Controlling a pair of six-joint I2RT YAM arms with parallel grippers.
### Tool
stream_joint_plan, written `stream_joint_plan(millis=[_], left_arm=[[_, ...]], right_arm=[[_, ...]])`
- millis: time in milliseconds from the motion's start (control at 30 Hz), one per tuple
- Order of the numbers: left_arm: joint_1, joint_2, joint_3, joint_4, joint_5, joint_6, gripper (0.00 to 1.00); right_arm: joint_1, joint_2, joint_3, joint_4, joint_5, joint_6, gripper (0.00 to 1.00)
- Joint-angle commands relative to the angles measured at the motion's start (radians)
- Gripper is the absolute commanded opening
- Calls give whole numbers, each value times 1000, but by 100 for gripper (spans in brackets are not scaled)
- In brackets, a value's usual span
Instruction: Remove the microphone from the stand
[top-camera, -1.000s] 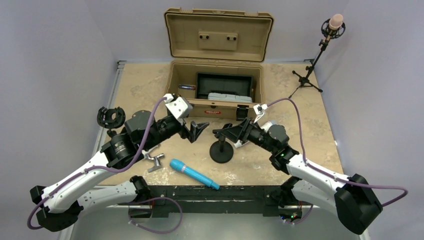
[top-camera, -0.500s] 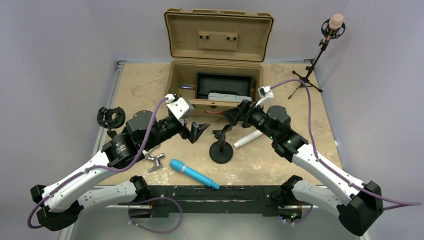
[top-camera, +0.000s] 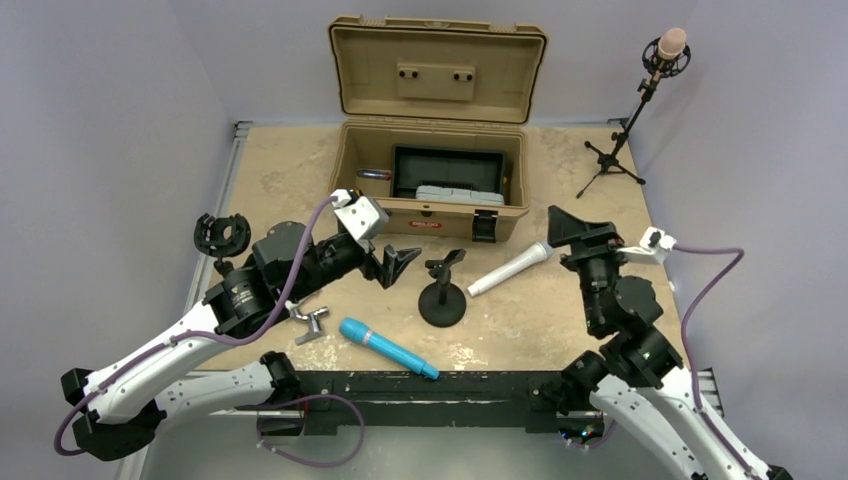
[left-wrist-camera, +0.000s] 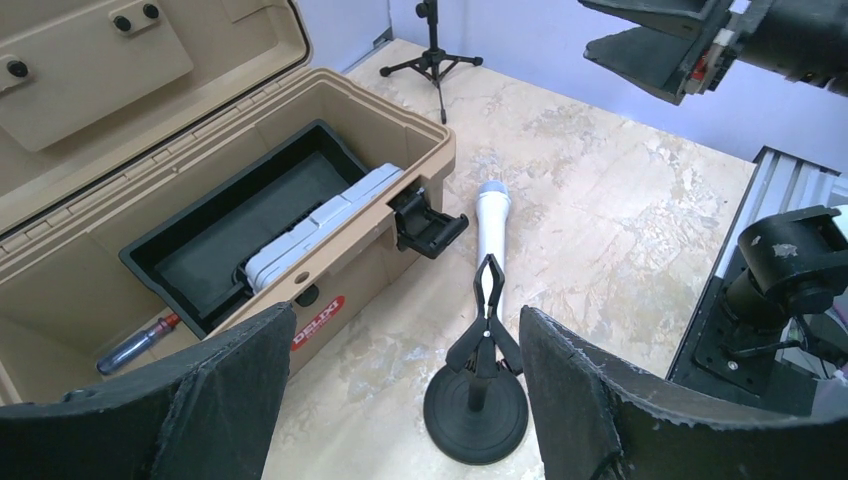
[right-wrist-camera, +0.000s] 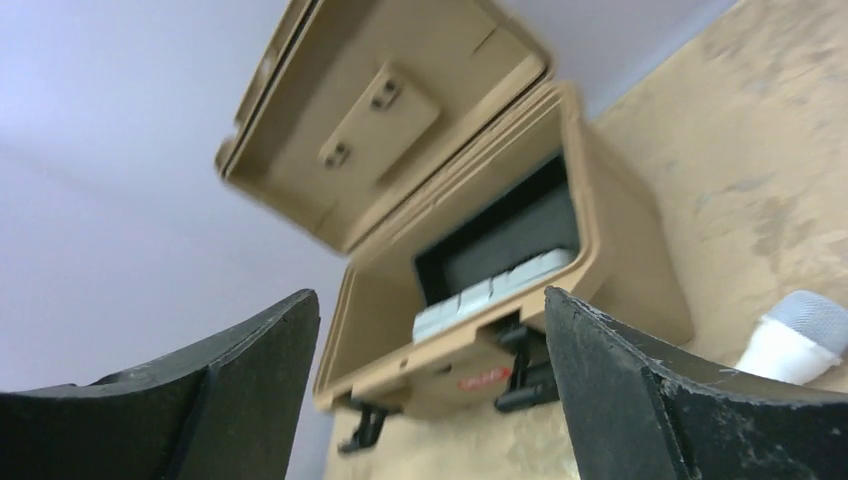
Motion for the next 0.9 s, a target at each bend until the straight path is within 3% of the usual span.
stream_joint_plan(millis=[0, 133, 267, 400, 500, 600, 633, 867], left_arm=[[-11, 0, 23, 16, 8, -3, 80], [-14, 7, 30, 7, 11, -31, 80], [-22, -7, 31, 9, 17, -36, 80], [-26, -29, 31, 11, 30, -45, 80], [-28, -42, 30, 16, 47, -56, 80], [-28, -50, 32, 21, 70, -73, 80], [-29, -55, 32, 22, 82, -78, 81], [-34, -92, 33, 29, 110, -92, 81]], right_arm=[[-2, 35, -64, 67, 324, 32, 84], [-1, 239, 35, 41, 591, -9, 97], [-6, 441, 143, 49, 838, -8, 99], [-85, 602, 245, 72, 889, 3, 99], [-238, 722, 296, 164, 769, -72, 99], [-366, 775, 251, 532, 541, -381, 99], [-387, 783, 248, 586, 474, -423, 99], [-533, 951, 387, 716, 86, -618, 99]])
